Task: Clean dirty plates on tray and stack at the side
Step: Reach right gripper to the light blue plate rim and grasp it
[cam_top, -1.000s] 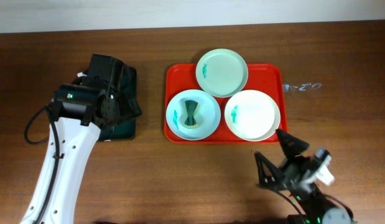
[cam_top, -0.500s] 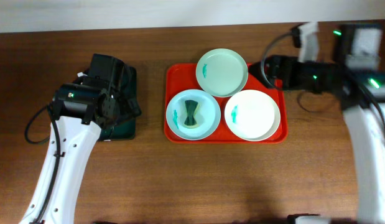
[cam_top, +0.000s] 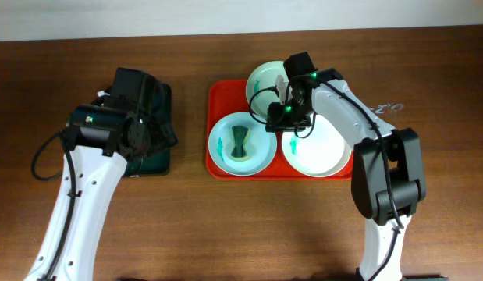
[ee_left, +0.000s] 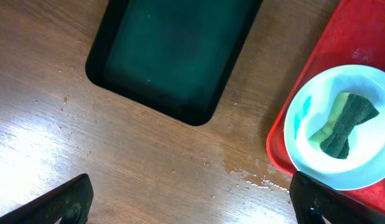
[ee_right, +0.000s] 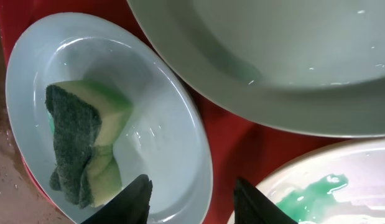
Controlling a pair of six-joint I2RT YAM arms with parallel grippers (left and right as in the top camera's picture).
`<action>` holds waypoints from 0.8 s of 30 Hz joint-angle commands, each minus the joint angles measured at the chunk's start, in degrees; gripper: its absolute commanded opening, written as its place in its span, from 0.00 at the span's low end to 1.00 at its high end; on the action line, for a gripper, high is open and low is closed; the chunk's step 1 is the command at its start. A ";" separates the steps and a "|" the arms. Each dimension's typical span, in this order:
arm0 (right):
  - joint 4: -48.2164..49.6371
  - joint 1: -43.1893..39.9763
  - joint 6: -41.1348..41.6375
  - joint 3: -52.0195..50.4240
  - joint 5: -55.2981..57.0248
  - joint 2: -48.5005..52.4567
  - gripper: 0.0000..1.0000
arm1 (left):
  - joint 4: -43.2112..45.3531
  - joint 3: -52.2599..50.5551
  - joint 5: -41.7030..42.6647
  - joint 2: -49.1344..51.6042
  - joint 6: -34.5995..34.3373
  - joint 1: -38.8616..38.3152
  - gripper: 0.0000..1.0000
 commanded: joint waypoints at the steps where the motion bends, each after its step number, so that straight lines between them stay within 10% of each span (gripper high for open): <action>1: 1.73 0.42 -2.14 -1.49 0.83 0.74 0.45 | -0.07 0.13 -0.46 0.02 -0.17 0.13 0.99; 24: 4.42 0.98 2.64 -7.15 5.57 1.01 0.29 | 1.49 0.13 -0.44 0.02 -0.20 0.13 0.99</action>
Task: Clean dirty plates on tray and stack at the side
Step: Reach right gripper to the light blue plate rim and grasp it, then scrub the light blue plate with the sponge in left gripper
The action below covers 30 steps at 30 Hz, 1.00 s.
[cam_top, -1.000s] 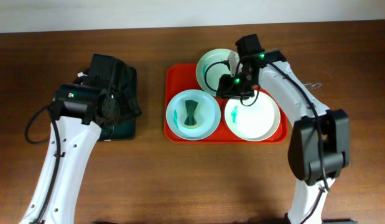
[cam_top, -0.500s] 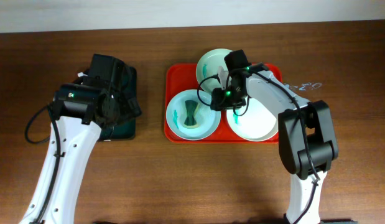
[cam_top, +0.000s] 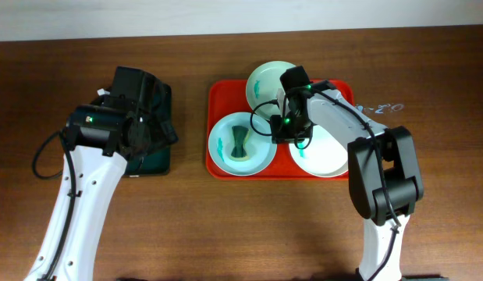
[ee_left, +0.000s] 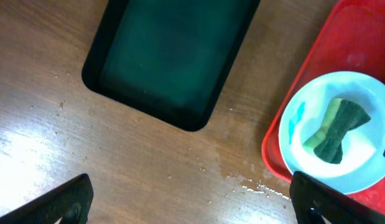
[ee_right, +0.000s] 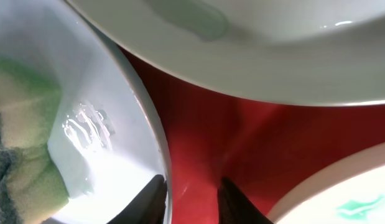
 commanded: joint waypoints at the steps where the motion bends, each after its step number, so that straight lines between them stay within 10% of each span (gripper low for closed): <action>1: 1.38 0.09 0.24 -0.61 0.11 1.29 0.28 | 0.33 0.13 1.16 0.02 -0.20 0.13 0.99; 3: 1.81 0.09 0.24 -0.61 -3.30 3.21 0.20 | 0.35 0.02 6.60 0.22 -0.17 0.13 0.99; 9: 1.33 0.04 0.24 -0.61 -3.48 3.65 0.20 | 14.16 -5.49 22.80 8.55 12.81 -6.84 0.34; 23: 1.36 0.04 0.24 -0.61 -3.41 3.65 0.20 | 38.12 -5.49 22.99 34.25 12.74 -15.13 0.37; 30: 1.14 0.04 0.22 -0.61 -3.41 3.65 0.20 | 37.81 -5.57 22.18 34.29 12.76 -15.41 0.09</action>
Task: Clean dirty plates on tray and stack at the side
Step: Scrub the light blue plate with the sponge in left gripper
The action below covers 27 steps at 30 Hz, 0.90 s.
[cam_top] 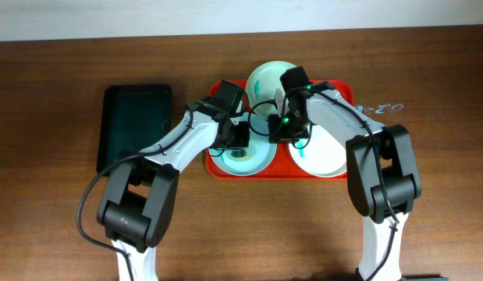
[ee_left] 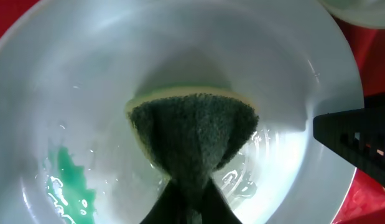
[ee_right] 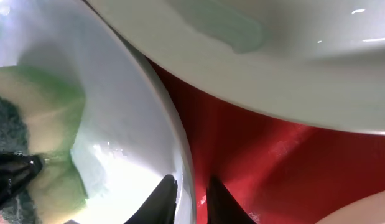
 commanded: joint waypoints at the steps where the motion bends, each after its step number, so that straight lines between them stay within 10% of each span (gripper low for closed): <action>1: -0.26 0.11 0.26 -0.66 0.83 2.38 0.20 | -0.07 -0.57 -0.66 0.44 0.46 -0.33 0.23; 2: -0.24 0.11 0.26 -0.66 0.83 2.38 0.20 | -0.02 -0.98 -0.70 0.44 0.46 -0.33 0.36; 7: -0.24 0.11 0.26 -0.66 0.83 2.38 0.20 | 2.10 -2.67 -0.46 0.44 0.46 -0.44 0.34; 9: -0.20 0.11 0.26 -0.66 0.85 2.38 0.20 | 2.25 -2.67 -0.50 0.44 0.48 -0.44 0.06; 11: -0.22 0.11 0.26 -0.66 0.83 2.38 0.20 | 2.10 -2.67 -1.88 0.44 0.46 -0.44 0.00; 19: -0.20 0.11 0.24 -0.66 1.03 2.38 0.20 | -5.64 -1.29 -36.13 0.17 0.00 -0.22 0.00; 22: -0.13 0.11 0.24 -0.66 1.01 2.38 0.20 | -8.09 3.69 -31.43 -0.17 -4.13 -0.22 0.00; 27: -0.02 0.11 0.26 -0.66 1.01 2.38 0.20 | -4.17 6.25 -0.92 -0.11 -4.24 -0.46 0.00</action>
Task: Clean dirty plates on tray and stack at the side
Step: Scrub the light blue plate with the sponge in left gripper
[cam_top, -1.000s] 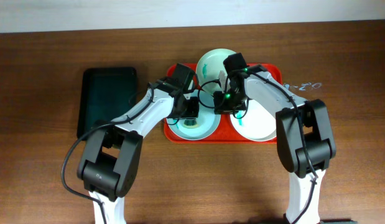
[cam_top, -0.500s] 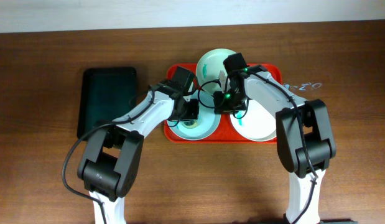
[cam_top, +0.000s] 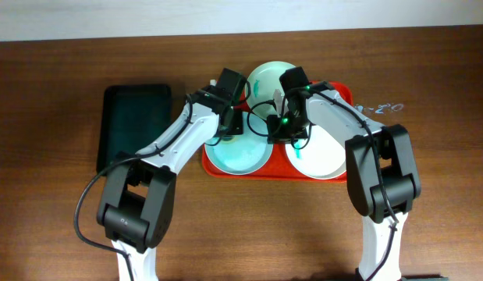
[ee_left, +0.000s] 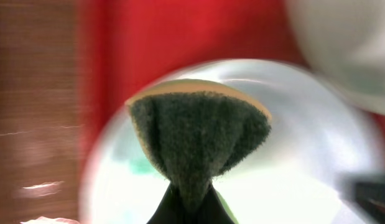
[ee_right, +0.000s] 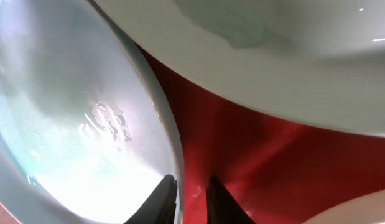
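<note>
Three pale plates sit on the red tray [cam_top: 340, 86]. The front-left plate [cam_top: 239, 158] looks smeared with teal soap. My left gripper [ee_left: 191, 202] is shut on the green-and-yellow sponge [ee_left: 198, 140], over that plate's far-left part near the rim; the view is blurred. My right gripper [ee_right: 191, 193] is shut on the same plate's right rim [ee_right: 173, 149], one finger inside and one outside. The front-right plate [cam_top: 323, 152] carries a green soap blob [cam_top: 297, 148]. The back plate [cam_top: 266, 78] overlaps the other two.
A black tray [cam_top: 132, 129] lies on the wooden table left of the red tray. Both arms crowd over the red tray's middle. The back plate's underside [ee_right: 273, 50] hangs close over my right gripper.
My left gripper with the sponge went from the middle of the front-left plate to its far-left part. The soap blob there is now smeared. My right gripper kept its hold on the rim.
At first my left gripper hung open over the black tray, the sponge lay in the front-left plate, and my right gripper was open above the plates. Then the right fingers straddled that plate's rim. Later the left held the sponge mid-plate, and now holds it near the far-left rim.
</note>
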Controlling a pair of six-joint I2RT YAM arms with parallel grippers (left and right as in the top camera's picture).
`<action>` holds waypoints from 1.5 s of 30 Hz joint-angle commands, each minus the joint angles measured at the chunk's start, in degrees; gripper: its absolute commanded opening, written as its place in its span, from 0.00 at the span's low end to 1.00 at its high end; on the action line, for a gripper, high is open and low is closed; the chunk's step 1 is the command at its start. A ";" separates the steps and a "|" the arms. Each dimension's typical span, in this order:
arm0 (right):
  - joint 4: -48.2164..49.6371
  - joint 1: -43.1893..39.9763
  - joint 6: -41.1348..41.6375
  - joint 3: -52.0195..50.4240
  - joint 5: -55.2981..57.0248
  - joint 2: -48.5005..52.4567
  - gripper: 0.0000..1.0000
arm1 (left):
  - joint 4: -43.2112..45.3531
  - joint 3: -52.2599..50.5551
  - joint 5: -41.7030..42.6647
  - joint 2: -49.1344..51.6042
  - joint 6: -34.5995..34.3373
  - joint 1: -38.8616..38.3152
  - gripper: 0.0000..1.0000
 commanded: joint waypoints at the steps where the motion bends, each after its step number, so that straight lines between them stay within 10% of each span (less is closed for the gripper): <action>1: -0.11 0.11 0.24 -0.66 2.03 2.19 0.20 | 0.87 -1.53 11.63 0.35 -0.76 -0.28 0.00; 13: 0.02 0.11 0.22 -0.66 2.27 2.19 0.20 | 1.36 -4.63 -33.53 9.25 -0.74 3.37 0.00; 16: 0.13 0.11 0.22 -0.66 2.27 2.19 0.20 | -0.28 -2.10 -29.38 5.20 -0.76 2.64 0.00; 21: 0.11 0.11 0.22 -0.66 2.27 2.19 0.20 | -1.90 -0.68 10.45 -1.29 -0.74 1.86 0.00; 24: 0.09 0.11 0.22 -0.66 2.25 2.19 0.20 | -2.71 -6.45 9.44 -0.07 1.44 1.73 0.00; 30: -0.11 0.11 0.02 -0.61 2.25 2.14 0.04 | -1.16 -11.32 -23.19 -0.57 0.07 2.78 0.00; 36: -3.80 0.17 -2.82 1.90 4.31 -3.17 0.04 | -2.80 -3.91 -19.19 -12.63 -0.35 3.39 0.00; 45: -23.37 14.64 -0.85 22.53 56.24 -11.80 0.04 | -16.65 -4.37 -18.21 -19.82 -0.35 15.02 0.00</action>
